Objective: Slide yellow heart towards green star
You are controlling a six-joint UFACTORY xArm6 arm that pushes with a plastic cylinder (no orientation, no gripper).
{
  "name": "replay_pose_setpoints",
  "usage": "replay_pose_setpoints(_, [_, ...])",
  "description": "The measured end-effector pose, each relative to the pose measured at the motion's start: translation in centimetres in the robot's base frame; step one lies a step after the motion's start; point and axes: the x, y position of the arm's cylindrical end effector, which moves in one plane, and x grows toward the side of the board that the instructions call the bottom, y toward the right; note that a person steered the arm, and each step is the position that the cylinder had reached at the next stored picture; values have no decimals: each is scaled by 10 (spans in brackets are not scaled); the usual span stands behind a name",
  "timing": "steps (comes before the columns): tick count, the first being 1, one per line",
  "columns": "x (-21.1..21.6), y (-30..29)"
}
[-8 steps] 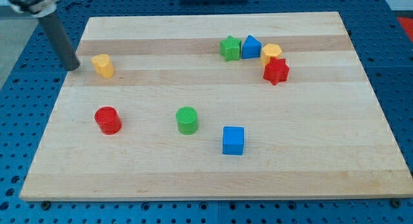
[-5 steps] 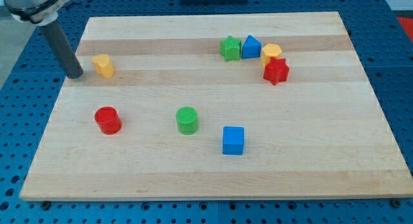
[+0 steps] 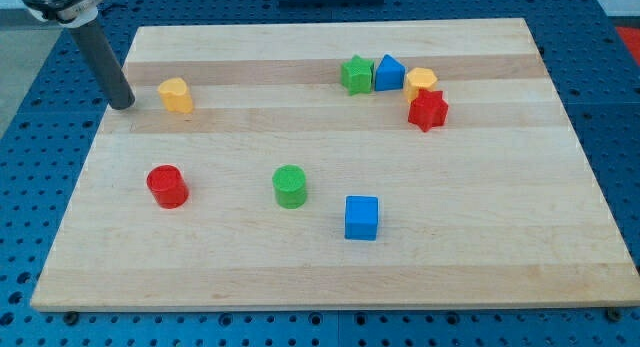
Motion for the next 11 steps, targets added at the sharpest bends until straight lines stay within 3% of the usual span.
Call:
replay_pose_setpoints(3, [-2,157])
replay_pose_setpoints(4, [-2,178])
replay_pose_setpoints(6, [-2,184])
replay_pose_setpoints(8, [-2,249])
replay_pose_setpoints(11, [62,214])
